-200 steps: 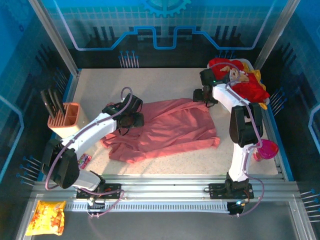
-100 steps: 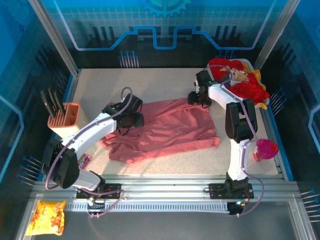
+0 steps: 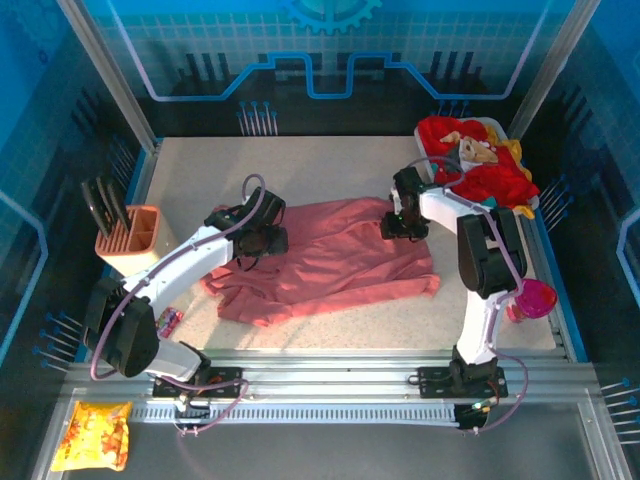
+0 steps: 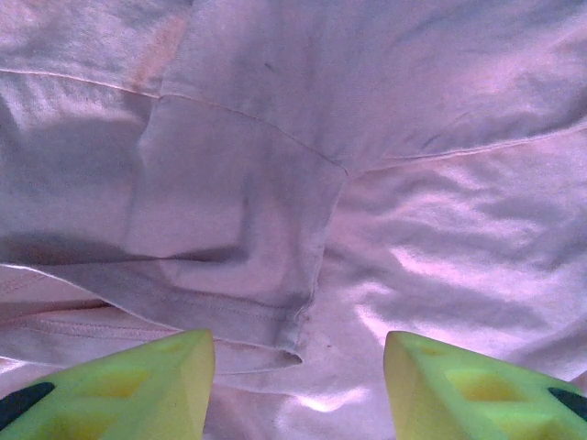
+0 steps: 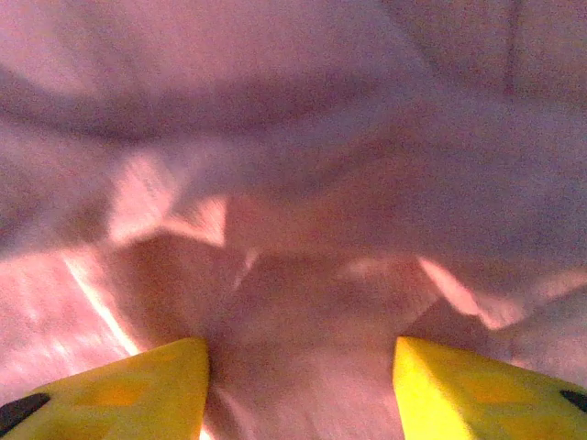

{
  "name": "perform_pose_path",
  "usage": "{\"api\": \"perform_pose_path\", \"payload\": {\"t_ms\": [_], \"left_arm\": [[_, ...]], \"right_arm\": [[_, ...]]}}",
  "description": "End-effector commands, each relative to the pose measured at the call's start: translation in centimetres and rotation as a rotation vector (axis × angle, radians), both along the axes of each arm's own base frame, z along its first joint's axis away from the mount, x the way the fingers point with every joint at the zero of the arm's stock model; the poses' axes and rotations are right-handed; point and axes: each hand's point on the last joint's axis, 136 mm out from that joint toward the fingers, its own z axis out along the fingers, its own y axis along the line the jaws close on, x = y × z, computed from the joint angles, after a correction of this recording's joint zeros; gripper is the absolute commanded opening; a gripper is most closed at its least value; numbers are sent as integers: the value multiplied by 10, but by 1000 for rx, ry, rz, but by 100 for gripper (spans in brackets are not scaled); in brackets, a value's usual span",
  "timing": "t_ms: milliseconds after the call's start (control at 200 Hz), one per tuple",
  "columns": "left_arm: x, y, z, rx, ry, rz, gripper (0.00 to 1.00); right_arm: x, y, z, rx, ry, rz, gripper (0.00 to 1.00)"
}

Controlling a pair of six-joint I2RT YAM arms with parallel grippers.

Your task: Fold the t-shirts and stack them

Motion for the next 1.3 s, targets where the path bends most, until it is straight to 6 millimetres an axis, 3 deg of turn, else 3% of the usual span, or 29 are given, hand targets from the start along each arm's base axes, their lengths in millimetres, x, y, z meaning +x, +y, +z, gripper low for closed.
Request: {"api": "perform_pose_path", "payload": {"t_ms": [0, 125, 235, 320, 390, 575, 675, 780, 1021, 1071, 1296], "left_arm": [[-3, 1, -3, 6, 13, -17, 52], [-3, 2, -3, 16, 13, -18, 52], [-2, 5, -6, 25, 17, -14, 53], [1, 8, -7, 2, 22, -3, 53], [5, 13, -8, -11, 19, 4, 53], [29, 32, -20, -43, 60, 18, 53], [45, 49, -20, -20, 68, 49, 53], [62, 62, -23, -2, 69, 64, 54], [103, 97, -50, 12, 149, 139, 62], [114, 103, -49, 4, 139, 159, 68], [143, 140, -60, 84, 181, 273, 69]], "right_arm": [[-5, -13, 19, -25, -48, -48, 58], [5, -14, 46, -19, -139, -60, 68], [26, -12, 70, -12, -210, -75, 75], [43, -11, 77, -15, -253, -91, 78], [56, -11, 73, -15, -258, -101, 78], [76, 1, 38, 26, -202, -54, 70], [69, -1, 21, 30, -157, -45, 64], [52, -9, 24, 12, -163, -80, 59], [31, -30, 74, -15, -248, -130, 60], [28, -30, 84, -8, -263, -125, 65], [13, -16, 115, 89, -307, -112, 71]]}}
